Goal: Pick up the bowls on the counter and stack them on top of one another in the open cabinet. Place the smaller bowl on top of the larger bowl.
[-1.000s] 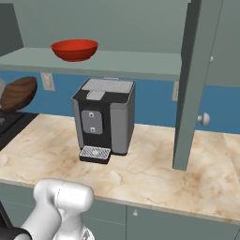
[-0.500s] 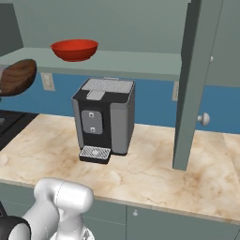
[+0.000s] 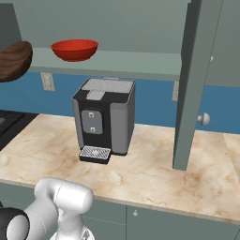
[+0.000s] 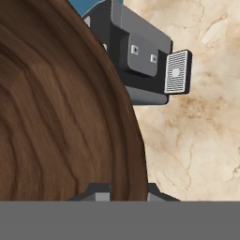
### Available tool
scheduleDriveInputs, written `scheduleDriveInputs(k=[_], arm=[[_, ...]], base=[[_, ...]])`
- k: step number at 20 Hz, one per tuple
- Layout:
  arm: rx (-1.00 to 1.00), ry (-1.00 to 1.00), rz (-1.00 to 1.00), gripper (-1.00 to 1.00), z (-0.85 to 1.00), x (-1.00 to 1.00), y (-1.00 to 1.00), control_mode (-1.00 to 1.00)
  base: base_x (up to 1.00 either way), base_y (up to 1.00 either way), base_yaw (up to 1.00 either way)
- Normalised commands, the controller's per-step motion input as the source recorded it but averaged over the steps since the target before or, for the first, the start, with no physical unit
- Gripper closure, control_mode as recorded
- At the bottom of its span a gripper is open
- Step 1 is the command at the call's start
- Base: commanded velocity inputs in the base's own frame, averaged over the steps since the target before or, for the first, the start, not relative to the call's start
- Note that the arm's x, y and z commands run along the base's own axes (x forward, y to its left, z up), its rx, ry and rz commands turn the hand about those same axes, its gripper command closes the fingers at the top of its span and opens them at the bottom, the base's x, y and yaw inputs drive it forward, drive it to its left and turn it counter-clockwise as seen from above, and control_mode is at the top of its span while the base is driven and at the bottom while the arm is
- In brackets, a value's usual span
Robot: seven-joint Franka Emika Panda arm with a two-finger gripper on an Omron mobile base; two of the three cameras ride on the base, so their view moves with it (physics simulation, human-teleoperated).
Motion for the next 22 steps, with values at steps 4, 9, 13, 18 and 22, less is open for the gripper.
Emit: scheduleDriveInputs(k=[4, 9, 13, 18, 22], arm=[[0.01, -0.04, -0.01, 1.00, 0.22, 0.21, -0.05, -1.00], [0.04, 0.00, 0.00, 1.00, 0.13, 0.33, -0.07, -1.00], [0.04, 0.00, 0.00, 1.00, 0.08, 0.33, -0.03, -1.00], [0.01, -0.03, 0.00, 1.00, 0.03, 0.29, 0.00, -1.00], [0.01, -0.03, 0.00, 1.00, 0.00, 0.31, 0.01, -1.00]], base=[[0.00, 0.00, 0.00], [0.00, 0.00, 0.00], [0.00, 0.00, 0.00], [0.00, 0.00, 0.00], [0.00, 0.00, 0.00]])
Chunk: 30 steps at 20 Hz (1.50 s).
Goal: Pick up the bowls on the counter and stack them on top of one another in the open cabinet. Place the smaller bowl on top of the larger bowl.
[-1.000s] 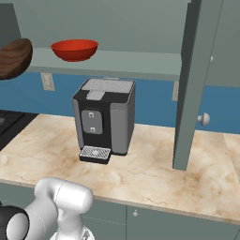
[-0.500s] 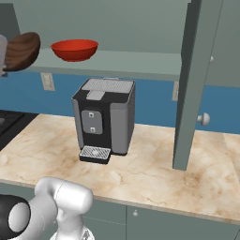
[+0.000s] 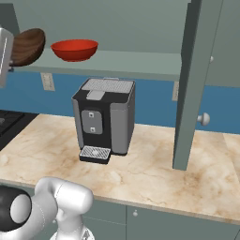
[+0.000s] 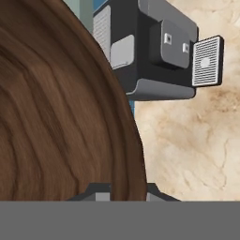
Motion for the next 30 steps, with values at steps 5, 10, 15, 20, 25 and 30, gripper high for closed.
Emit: scheduleDriveInputs(k=[5, 10, 15, 20, 25, 30], arm=[[0.02, -0.04, 0.00, 1.00, 0.00, 0.28, 0.00, -1.00], [0.02, -0.05, 0.00, 1.00, 0.00, 0.28, 0.00, -1.00], [0.02, -0.04, 0.00, 1.00, 0.00, 0.29, 0.00, -1.00], [0.01, -0.03, 0.00, 1.00, 0.04, 0.28, 0.00, -1.00], [0.01, -0.05, 0.00, 1.00, 0.08, 0.26, 0.00, -1.00], [0.00, -0.05, 0.00, 1.00, 0.08, 0.26, 0.00, -1.00]], base=[[0.00, 0.00, 0.00], [0.00, 0.00, 0.00], [0.00, 0.00, 0.00], [0.00, 0.00, 0.00], [0.00, 0.00, 0.00], [0.00, 0.00, 0.00]])
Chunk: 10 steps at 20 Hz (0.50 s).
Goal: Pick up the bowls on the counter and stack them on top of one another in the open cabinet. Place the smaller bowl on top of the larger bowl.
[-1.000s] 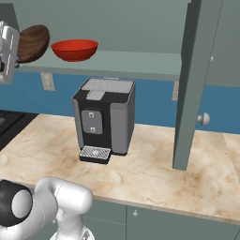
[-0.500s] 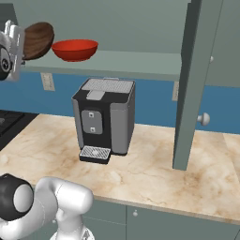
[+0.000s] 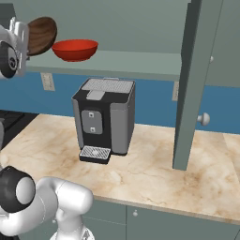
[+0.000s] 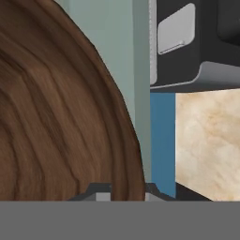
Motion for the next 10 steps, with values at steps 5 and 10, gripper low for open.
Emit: scheduleDriveInputs(k=[5, 10], arm=[[0.01, -0.04, -0.01, 1.00, 0.02, 0.28, 0.00, -1.00], [0.00, -0.02, -0.02, 1.00, 0.01, 0.23, -0.03, -1.00]], base=[[0.00, 0.00, 0.00], [0.00, 0.00, 0.00]])
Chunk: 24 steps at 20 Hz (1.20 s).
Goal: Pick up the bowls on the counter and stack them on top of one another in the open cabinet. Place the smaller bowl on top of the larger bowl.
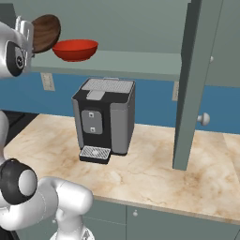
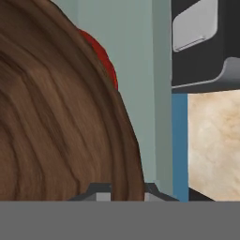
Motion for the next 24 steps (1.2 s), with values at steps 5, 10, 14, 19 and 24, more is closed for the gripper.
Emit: scheduleDriveInputs(k=[5, 10, 14, 19, 24], arm=[[0.00, -0.03, -0.03, 1.00, 0.04, 0.21, -0.08, -1.00], [0.00, -0.03, -0.04, 1.00, 0.09, 0.23, -0.05, -1.00], [0.01, -0.02, -0.04, 1.00, 0.07, 0.30, 0.00, -1.00], [0.02, 0.00, -0.04, 1.00, 0.00, 0.32, 0.00, -1.00], [0.03, 0.02, -0.02, 1.00, 0.00, 0.30, -0.01, -1.00]], base=[[0.00, 0.00, 0.00], [0.00, 0.00, 0.00], [0.00, 0.00, 0.00], [0.00, 0.00, 0.00], [0.00, 0.00, 0.00]])
